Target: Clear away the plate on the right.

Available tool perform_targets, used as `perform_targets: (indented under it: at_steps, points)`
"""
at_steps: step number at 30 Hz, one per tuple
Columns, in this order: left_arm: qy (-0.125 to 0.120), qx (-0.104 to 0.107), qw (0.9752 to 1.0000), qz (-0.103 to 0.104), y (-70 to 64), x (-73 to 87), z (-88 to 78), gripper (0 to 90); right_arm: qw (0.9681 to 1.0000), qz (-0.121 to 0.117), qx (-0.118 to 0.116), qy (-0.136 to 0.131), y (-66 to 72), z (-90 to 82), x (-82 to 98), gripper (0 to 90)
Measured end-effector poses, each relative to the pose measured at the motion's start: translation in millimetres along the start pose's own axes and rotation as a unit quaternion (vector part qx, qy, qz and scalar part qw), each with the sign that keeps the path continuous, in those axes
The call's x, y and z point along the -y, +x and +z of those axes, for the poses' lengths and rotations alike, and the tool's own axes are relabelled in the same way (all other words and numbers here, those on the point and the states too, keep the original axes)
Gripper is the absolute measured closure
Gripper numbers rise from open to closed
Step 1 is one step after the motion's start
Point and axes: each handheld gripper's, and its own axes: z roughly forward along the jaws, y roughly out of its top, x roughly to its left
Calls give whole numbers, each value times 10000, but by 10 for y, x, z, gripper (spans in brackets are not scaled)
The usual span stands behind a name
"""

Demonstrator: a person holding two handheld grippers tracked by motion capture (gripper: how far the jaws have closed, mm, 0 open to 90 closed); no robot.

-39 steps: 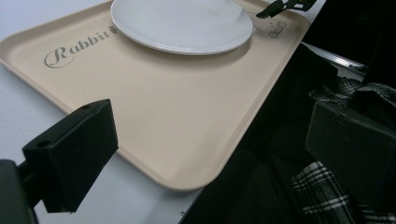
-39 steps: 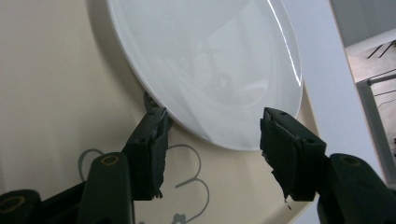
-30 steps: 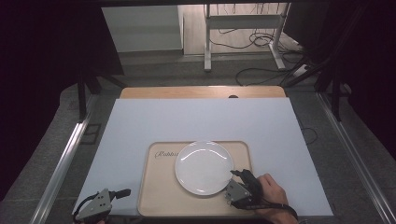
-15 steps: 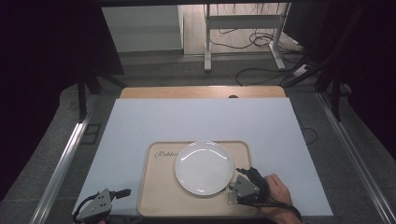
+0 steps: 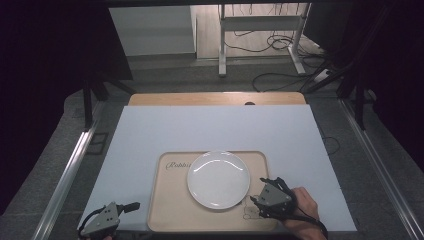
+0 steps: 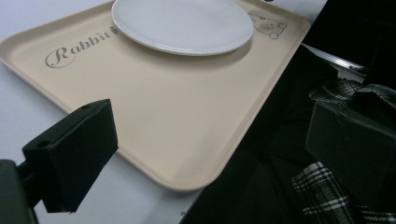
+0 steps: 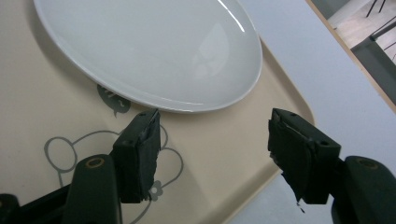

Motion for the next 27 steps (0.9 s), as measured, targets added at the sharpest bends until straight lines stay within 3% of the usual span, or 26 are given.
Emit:
perform_targets:
  at_steps: [8,17,27]
  points:
    - [-92,31,9999,-62,15,9,-17,17,9984,518,-83,-229,-96,-80,76,311]
    - [-200,63,9997,-136,35,20,-36,17,9955,823,-85,-460,-127,-178,155,269]
    - [-226,63,9996,-138,36,22,-40,17,9863,1429,-141,-812,-203,-317,349,160]
